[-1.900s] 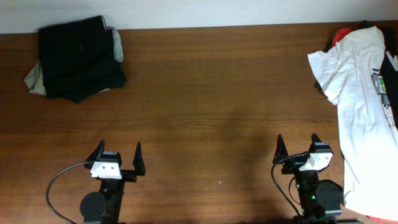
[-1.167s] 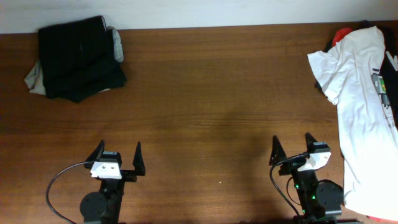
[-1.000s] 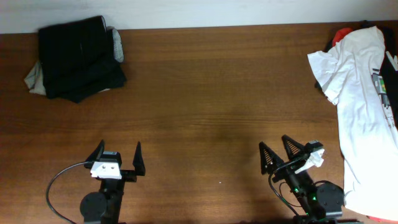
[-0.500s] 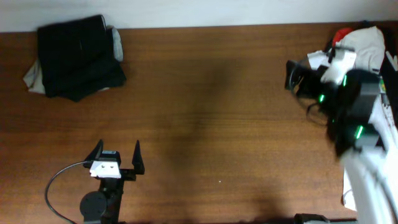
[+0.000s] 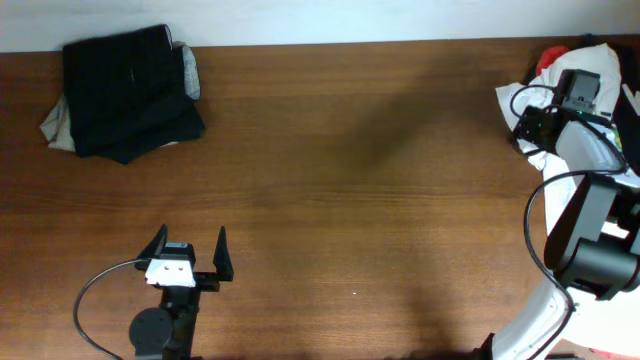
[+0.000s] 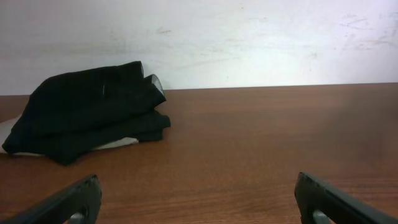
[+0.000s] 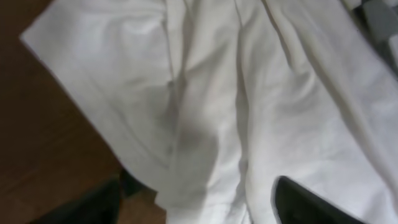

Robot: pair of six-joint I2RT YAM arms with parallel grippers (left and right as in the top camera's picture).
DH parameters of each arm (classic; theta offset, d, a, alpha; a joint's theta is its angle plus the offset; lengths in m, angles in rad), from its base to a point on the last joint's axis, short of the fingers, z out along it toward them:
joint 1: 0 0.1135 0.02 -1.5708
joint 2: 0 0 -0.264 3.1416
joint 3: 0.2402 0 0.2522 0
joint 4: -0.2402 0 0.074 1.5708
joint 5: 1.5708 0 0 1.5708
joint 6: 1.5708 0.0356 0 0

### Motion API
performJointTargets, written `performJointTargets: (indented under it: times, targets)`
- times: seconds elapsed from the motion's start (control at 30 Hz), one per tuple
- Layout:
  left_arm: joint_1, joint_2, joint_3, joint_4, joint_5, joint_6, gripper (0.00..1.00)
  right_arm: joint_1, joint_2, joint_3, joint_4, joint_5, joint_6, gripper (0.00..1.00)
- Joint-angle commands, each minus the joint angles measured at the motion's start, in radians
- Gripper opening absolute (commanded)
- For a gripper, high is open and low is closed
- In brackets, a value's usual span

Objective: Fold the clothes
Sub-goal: 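Grasp the white T-shirt at its top edge with the right gripper, then drag the white T-shirt left to the table center and release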

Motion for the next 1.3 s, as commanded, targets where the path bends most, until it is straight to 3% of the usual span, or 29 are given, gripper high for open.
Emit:
performJointTargets:
  times: [0.0,0.07,0.13,0.2,0.27,0.5,0.53,0.67,0.73,0.83,0.9,0.93,1.07,1.17,1.27]
  targets:
    - [0.002,-0.005,-0.006,-0.001,0.0,0.001,0.99,-0.021,0.043,0.018,0.005,0.019,0.005,0.61]
    - [0.002,-0.004,-0.006,-0.001,0.0,0.001,0.99,-0.022,0.055,0.018,0.008,0.017,0.005,0.51]
    - [0.002,-0.004,-0.005,-0.001,0.0,0.001,0.99,-0.022,0.055,0.018,0.01,0.015,0.005,0.29]
    - [0.002,-0.004,-0.005,-0.001,0.0,0.001,0.99,-0.022,0.055,0.018,0.01,0.015,0.005,0.21]
    - [0.002,-0.004,-0.006,-0.001,0.0,0.001,0.99,-0.022,0.055,0.018,0.007,0.015,0.005,0.04]
    - [0.002,-0.004,-0.006,-0.001,0.0,0.001,0.99,-0.022,0.055,0.018,0.0,-0.053,0.005,0.06]
    - [0.002,-0.004,-0.005,-0.001,0.0,0.001,0.99,-0.022,0.055,0.018,0.0,-0.053,0.005,0.52]
    - [0.002,-0.004,-0.006,-0.001,0.0,0.001,0.99,-0.022,0.055,0.018,0.0,-0.052,0.005,0.6]
    - [0.002,-0.004,-0.006,-0.001,0.0,0.001,0.99,-0.022,0.055,0.016,0.0,-0.052,0.005,0.46]
    - [0.002,-0.004,-0.006,-0.001,0.0,0.001,0.99,-0.022,0.066,0.009,0.002,-0.052,0.005,0.38]
    - [0.002,-0.004,-0.005,-0.001,0.0,0.001,0.99,-0.022,0.082,0.009,0.003,-0.052,0.005,0.2]
    - [0.002,-0.004,-0.005,-0.001,0.0,0.001,0.99,-0.022,0.085,0.009,0.003,-0.052,0.005,0.04]
    - [0.002,-0.004,-0.006,-0.001,0.0,0.001,0.99,-0.018,-0.003,0.017,-0.02,-0.065,0.005,0.04]
    - [0.002,-0.004,-0.006,-0.001,0.0,0.001,0.99,0.02,-0.151,0.017,-0.043,-0.198,0.009,0.04]
    - [0.002,-0.004,-0.006,-0.001,0.0,0.001,0.99,0.172,-0.277,0.017,-0.046,-0.344,0.015,0.04]
